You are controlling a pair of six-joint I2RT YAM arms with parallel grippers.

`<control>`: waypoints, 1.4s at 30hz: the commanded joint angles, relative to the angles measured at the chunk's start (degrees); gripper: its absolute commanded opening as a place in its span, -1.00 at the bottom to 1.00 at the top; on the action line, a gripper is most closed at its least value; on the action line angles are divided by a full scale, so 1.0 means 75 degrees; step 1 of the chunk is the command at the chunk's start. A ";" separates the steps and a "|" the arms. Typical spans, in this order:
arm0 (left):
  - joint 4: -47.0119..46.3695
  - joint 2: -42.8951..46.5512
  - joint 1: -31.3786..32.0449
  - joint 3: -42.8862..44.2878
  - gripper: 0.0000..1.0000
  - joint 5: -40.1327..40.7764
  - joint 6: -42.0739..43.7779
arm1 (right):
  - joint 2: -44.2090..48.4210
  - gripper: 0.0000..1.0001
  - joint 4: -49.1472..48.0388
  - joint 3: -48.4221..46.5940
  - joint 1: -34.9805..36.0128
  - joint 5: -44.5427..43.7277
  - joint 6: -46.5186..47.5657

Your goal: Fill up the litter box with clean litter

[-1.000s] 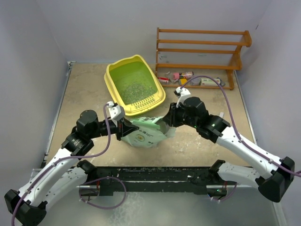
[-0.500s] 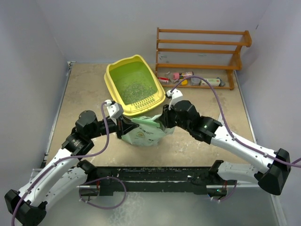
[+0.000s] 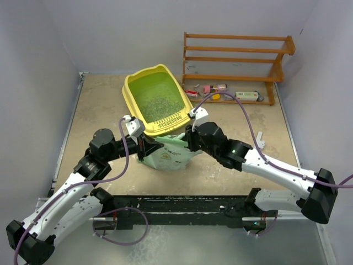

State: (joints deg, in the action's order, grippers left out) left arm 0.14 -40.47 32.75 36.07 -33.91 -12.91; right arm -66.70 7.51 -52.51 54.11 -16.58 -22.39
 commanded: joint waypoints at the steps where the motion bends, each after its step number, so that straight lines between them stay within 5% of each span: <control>1: -0.1075 0.0208 -0.0031 0.0253 -1.00 0.0144 -0.0084 | -0.0247 -1.00 -0.0149 0.0386 -0.0043 -0.0047 -0.0125; 25: -0.0802 0.0272 -0.0033 0.0194 -1.00 0.0112 -0.0013 | -0.0794 -1.00 -0.1693 0.1849 -0.0042 0.2136 -0.3049; 42: -0.0321 0.0337 -0.0031 0.0241 -1.00 0.0309 0.0074 | 0.0318 -1.00 -0.3805 0.3416 -0.0066 0.1660 -0.5436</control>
State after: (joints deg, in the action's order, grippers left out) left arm 2.85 -39.29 32.75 36.07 -32.77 -12.84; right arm -66.41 -20.18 -30.04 52.47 -7.33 -56.71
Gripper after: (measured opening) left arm 0.004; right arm 0.261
